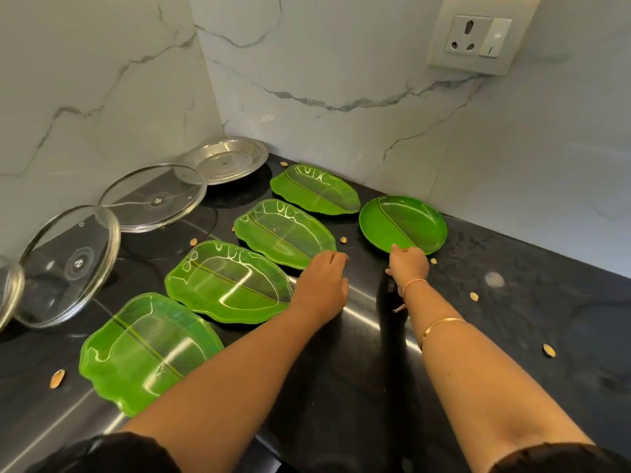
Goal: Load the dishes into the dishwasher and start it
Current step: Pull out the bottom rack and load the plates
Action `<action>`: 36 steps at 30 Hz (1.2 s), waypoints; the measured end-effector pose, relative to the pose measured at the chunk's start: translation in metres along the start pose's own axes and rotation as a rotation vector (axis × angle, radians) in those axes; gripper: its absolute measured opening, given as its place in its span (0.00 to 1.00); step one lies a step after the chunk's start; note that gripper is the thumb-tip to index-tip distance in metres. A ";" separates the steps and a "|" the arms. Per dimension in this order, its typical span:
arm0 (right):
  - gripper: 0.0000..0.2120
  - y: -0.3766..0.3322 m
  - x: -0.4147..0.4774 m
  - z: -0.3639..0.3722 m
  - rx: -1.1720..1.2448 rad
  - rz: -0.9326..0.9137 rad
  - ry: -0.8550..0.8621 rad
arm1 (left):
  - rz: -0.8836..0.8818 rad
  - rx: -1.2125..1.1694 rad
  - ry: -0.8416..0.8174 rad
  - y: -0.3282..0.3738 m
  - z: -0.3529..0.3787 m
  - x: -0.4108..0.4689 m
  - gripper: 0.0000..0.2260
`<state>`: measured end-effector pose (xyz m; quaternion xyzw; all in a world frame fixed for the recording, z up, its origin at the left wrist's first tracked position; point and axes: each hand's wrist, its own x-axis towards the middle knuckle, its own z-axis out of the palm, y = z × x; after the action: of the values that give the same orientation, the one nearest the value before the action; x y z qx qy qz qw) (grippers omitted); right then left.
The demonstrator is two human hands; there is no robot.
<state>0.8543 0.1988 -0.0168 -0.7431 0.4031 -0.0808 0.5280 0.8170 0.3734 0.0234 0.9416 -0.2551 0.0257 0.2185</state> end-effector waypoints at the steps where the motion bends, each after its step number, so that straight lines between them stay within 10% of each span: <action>1: 0.15 0.003 -0.003 -0.002 -0.020 -0.012 0.055 | 0.011 -0.006 -0.001 0.000 0.001 0.000 0.17; 15: 0.16 0.034 -0.140 -0.071 -0.028 -0.182 0.354 | 0.205 0.323 -0.199 0.037 -0.003 -0.074 0.31; 27: 0.06 0.117 -0.359 -0.151 0.008 -0.502 0.375 | 0.331 -0.129 0.121 0.088 -0.019 -0.311 0.12; 36: 0.26 0.207 -0.487 -0.273 0.137 -0.180 0.394 | 0.511 -0.240 0.033 0.200 0.019 -0.460 0.12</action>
<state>0.2765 0.3117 0.0739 -0.7083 0.4241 -0.2985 0.4788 0.3177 0.4265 0.0119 0.8136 -0.4818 0.0649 0.3189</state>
